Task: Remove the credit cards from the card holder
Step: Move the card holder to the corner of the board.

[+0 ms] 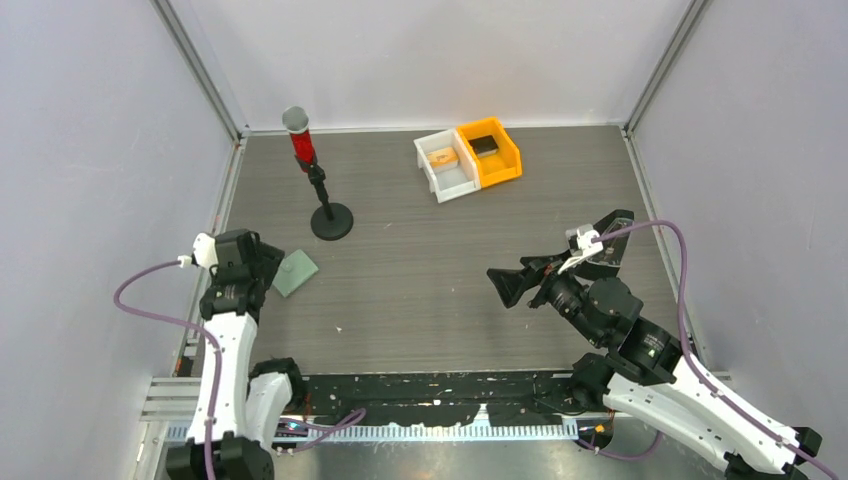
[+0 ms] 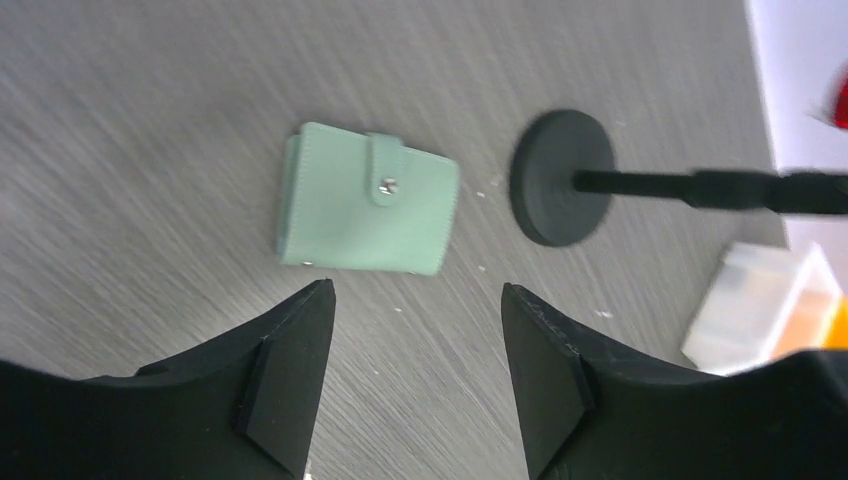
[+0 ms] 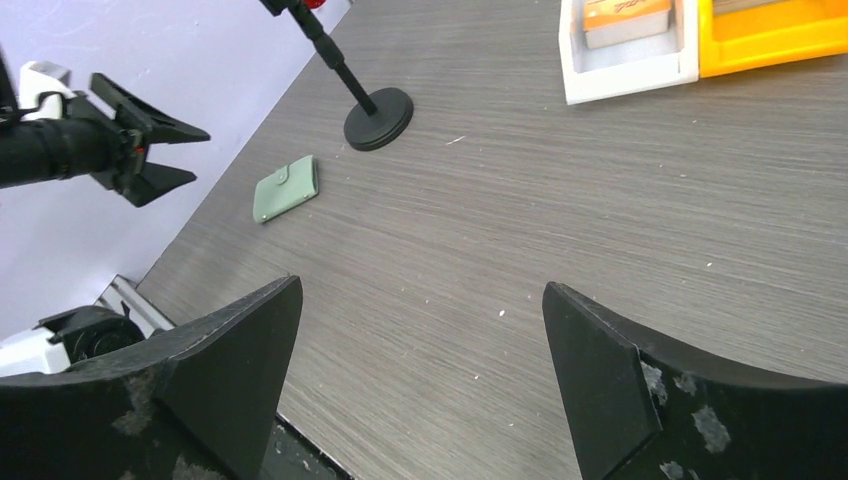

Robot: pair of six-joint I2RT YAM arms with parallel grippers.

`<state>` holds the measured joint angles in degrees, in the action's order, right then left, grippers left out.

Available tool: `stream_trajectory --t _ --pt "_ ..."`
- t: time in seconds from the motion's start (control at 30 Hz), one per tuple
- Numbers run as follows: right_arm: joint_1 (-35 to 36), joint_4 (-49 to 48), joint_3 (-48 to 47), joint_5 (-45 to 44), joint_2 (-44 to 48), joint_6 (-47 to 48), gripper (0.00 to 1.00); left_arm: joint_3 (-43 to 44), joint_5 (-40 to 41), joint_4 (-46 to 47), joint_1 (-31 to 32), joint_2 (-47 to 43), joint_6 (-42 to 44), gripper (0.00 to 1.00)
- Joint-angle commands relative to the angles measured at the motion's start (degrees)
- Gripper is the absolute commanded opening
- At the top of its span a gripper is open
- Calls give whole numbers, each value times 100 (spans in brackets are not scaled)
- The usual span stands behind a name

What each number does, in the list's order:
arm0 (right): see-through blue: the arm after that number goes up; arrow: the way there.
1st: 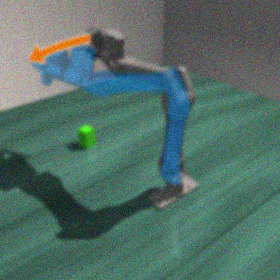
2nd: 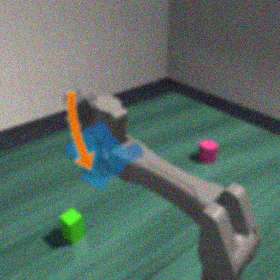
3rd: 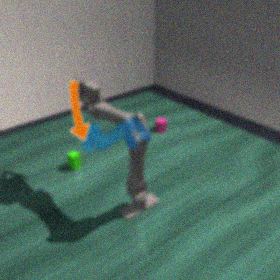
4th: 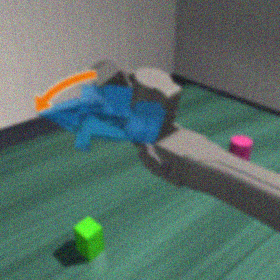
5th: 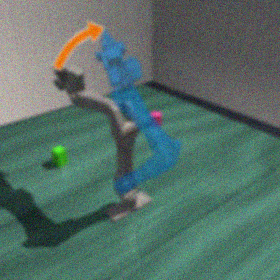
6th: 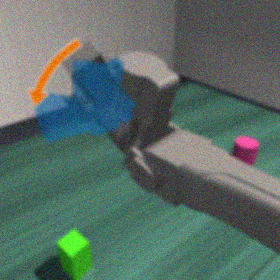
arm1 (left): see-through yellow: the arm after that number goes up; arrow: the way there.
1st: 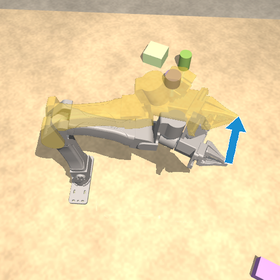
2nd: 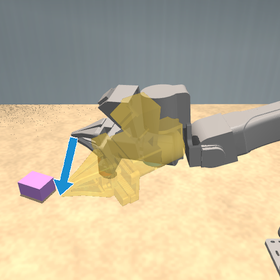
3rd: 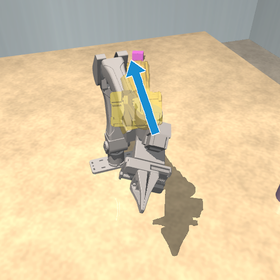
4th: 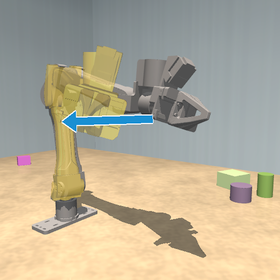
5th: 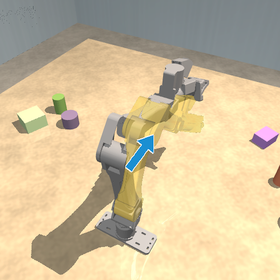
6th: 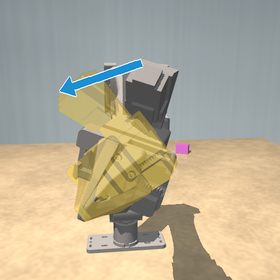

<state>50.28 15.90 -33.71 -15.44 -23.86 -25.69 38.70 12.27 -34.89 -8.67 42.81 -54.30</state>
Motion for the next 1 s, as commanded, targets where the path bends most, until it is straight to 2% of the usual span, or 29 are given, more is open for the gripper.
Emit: stream_trajectory --t 0.0,0.23,0.43,0.97 --pt "8 -261 168 211 169 -81 99 -104 374 405 -347 541 -660 65" --pt "8 -120 89 178 268 42 100 -398 -384 999 -997 1466 -735 65" --pt "8 -305 136 276 239 6 100 -712 -631 1651 -1013 1707 -1022 64" --pt "8 -336 59 395 163 20 100 -820 -777 2103 -1011 2546 -1102 62"
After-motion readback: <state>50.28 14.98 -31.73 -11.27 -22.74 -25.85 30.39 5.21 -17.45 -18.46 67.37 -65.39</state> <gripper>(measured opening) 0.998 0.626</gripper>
